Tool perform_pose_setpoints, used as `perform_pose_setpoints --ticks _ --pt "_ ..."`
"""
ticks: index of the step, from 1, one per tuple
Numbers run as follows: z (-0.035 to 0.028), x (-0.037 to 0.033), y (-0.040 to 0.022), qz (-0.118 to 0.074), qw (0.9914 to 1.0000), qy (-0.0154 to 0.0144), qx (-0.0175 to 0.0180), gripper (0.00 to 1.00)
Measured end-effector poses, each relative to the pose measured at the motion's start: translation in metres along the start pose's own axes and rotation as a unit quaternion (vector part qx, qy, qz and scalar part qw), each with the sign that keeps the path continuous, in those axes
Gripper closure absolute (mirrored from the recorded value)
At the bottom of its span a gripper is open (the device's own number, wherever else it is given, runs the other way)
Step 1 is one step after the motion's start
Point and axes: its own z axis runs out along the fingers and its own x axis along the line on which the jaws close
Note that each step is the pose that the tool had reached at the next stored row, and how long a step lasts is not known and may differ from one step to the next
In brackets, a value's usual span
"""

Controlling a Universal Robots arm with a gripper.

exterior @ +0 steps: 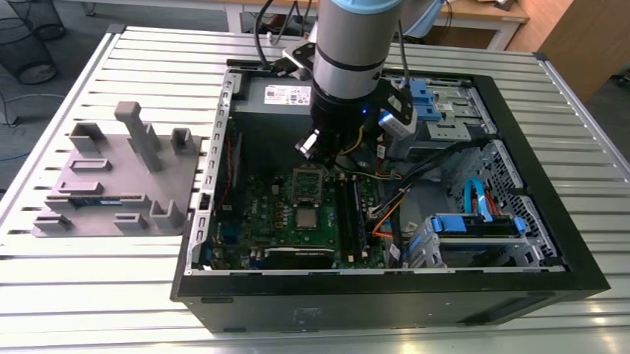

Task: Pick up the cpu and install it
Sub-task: 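Close the cpu cover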

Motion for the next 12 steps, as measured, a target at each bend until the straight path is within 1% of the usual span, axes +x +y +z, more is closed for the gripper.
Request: perform_pose_setpoints --ticks 12 --pt "-0.001 0.0019 -0.002 -0.003 0.99999 0.0003 -0.0002 0.89"
